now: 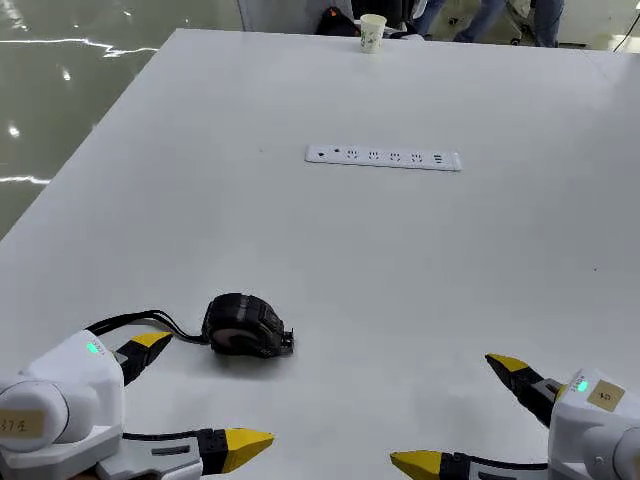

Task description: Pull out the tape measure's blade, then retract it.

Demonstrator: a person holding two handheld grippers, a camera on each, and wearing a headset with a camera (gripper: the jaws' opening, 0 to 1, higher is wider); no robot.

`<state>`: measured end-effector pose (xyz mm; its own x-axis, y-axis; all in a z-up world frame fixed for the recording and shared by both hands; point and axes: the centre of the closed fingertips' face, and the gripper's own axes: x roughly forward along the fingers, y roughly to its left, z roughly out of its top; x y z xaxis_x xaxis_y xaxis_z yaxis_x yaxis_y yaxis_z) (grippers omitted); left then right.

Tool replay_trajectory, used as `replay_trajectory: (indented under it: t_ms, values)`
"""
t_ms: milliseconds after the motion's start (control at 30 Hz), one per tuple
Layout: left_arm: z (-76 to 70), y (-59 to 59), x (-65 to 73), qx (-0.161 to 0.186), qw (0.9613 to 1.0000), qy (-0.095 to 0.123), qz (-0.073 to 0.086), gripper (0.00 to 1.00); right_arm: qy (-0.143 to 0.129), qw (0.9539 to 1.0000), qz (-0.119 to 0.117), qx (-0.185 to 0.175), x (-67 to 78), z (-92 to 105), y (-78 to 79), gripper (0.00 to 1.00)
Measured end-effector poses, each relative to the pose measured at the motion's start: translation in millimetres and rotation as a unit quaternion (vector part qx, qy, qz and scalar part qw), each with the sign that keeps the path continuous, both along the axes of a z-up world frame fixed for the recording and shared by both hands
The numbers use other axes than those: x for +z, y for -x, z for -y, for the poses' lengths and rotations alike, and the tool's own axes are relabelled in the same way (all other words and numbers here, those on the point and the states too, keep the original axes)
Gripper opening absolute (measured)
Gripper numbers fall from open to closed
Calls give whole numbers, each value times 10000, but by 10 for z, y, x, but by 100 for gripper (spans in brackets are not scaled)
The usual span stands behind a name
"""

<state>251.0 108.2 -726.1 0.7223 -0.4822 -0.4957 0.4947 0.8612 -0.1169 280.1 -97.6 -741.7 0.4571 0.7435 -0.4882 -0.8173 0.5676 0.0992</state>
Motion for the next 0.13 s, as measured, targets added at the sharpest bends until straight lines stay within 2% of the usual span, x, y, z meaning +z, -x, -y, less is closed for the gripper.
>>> replay_trajectory:
  t_ms: [133]
  values:
    - [2, 2, 7, -4, 10000, 11, 10, 99, -7, 10000, 4, 0, 5, 0, 2, 99]
